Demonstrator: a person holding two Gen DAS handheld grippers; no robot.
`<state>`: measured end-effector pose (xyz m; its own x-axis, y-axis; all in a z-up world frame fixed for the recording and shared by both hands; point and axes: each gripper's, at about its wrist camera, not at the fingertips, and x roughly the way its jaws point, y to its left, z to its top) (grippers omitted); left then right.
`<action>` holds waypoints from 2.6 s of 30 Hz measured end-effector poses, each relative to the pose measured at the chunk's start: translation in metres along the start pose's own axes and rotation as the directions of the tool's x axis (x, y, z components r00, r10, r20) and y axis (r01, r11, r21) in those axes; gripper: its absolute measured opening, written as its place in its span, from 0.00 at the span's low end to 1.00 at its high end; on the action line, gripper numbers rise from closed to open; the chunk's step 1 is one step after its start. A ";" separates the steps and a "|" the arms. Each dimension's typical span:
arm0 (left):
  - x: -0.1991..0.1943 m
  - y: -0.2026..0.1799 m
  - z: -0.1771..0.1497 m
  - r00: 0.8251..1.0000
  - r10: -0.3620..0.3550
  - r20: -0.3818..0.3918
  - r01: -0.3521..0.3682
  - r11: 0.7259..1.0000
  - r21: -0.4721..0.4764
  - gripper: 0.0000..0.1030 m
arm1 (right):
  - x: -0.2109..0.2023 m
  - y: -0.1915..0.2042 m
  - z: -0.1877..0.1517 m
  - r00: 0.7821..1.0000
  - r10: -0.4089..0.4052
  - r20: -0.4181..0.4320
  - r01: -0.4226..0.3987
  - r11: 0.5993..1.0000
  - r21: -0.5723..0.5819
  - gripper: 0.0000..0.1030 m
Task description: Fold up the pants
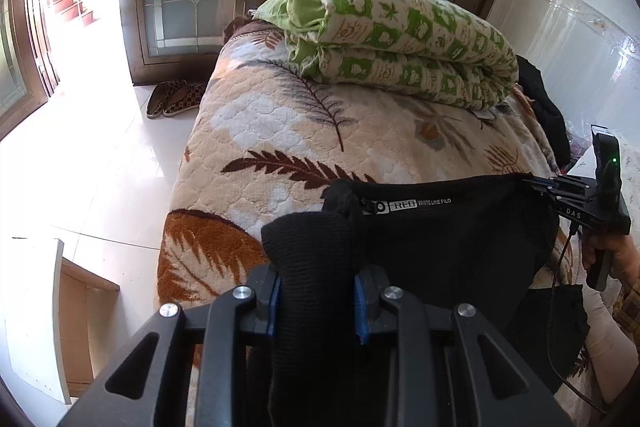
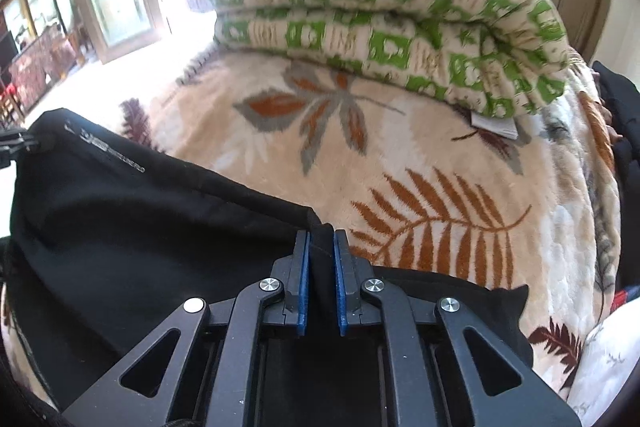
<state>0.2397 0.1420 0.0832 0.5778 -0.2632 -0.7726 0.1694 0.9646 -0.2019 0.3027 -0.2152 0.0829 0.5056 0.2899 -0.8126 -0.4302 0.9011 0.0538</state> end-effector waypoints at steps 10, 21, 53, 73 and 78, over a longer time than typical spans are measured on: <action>-0.049 -0.013 -0.014 0.994 -0.110 0.022 0.109 0.993 0.040 0.29 | -0.051 0.014 -0.024 0.996 0.045 0.072 -0.047 0.999 0.022 0.10; -0.097 -0.040 -0.076 0.982 -0.182 -0.045 0.187 0.965 0.185 0.29 | -0.106 0.051 -0.096 0.995 0.101 0.003 -0.101 0.995 -0.026 0.10; -0.098 0.021 -0.156 0.950 -0.193 -0.245 0.149 0.971 -0.188 0.72 | -0.118 0.144 -0.176 0.984 0.106 -0.143 -0.139 0.961 -0.239 0.74; -0.083 -0.021 -0.208 0.884 -0.300 -0.358 0.179 0.926 -0.332 0.42 | -0.082 0.182 -0.182 0.990 0.045 -0.133 -0.094 0.917 -0.387 0.37; -0.103 -0.022 -0.185 0.913 -0.292 -0.285 0.204 0.932 -0.301 0.27 | -0.091 0.170 -0.170 0.984 0.141 -0.113 -0.166 0.951 -0.261 0.19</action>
<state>0.0282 0.1506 0.0559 0.2508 -0.5181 -0.8177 0.0358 0.8491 -0.5271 0.0560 -0.1432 0.0675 0.3525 0.3754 -0.8572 -0.6881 0.7248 0.0344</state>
